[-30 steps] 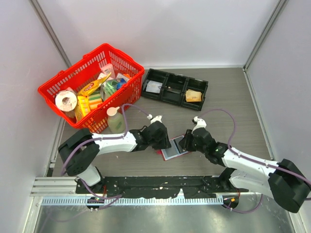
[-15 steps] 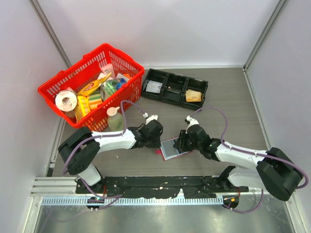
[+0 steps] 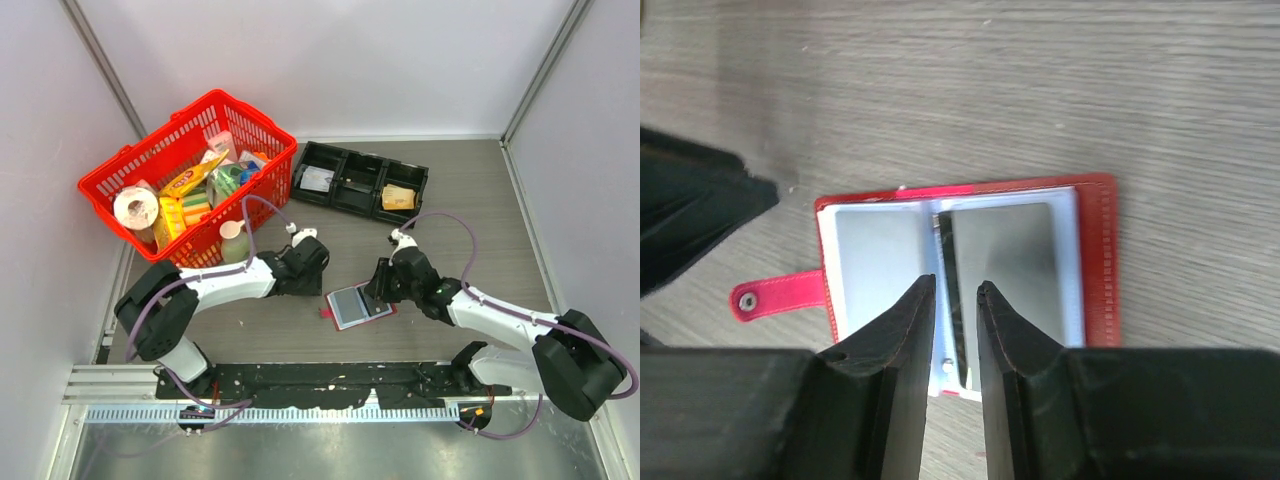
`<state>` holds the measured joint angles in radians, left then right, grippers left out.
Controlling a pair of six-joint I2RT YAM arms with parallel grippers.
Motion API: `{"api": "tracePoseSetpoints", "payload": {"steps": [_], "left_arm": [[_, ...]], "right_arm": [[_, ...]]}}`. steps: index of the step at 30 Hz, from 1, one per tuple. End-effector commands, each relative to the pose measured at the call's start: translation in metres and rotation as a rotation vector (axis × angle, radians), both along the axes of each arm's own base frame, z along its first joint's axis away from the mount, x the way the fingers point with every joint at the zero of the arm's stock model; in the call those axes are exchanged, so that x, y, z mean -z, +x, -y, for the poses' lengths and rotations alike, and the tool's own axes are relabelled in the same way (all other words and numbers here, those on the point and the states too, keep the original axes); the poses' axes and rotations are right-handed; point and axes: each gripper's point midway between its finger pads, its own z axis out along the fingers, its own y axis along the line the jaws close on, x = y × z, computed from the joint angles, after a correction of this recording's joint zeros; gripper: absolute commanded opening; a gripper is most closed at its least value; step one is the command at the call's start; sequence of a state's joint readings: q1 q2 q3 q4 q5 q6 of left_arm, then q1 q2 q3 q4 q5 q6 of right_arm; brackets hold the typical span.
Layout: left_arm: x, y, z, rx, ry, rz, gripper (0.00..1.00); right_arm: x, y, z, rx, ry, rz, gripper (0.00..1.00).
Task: Take the credit cards out of the card holder
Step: Remove the credit card from the card holder.
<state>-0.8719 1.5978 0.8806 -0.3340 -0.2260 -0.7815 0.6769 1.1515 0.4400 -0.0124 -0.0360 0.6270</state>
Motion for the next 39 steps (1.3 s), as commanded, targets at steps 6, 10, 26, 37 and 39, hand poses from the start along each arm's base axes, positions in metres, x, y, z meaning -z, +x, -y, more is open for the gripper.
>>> {"api": "tracePoseSetpoints", "payload": {"steps": [6, 10, 26, 37, 39], "left_arm": [[-0.070, -0.020, 0.091, 0.173, -0.152, 0.078, 0.52], [-0.050, -0.029, 0.105, 0.219, -0.089, 0.049, 0.54], [0.028, -0.034, 0.023, 0.212, 0.407, 0.018, 0.50], [0.023, -0.009, -0.019, 0.182, 0.569, 0.102, 0.43], [0.013, -0.007, -0.013, 0.173, 0.526, 0.120, 0.44]], "right_arm": [[0.003, 0.012, 0.032, 0.046, -0.047, 0.002, 0.29], [0.005, 0.011, 0.033, 0.034, -0.043, -0.008, 0.29], [0.024, -0.013, 0.011, -0.108, 0.030, -0.128, 0.29], [0.003, -0.006, 0.004, -0.103, 0.068, -0.099, 0.29], [0.001, -0.004, 0.004, -0.098, 0.069, -0.089, 0.29]]}}
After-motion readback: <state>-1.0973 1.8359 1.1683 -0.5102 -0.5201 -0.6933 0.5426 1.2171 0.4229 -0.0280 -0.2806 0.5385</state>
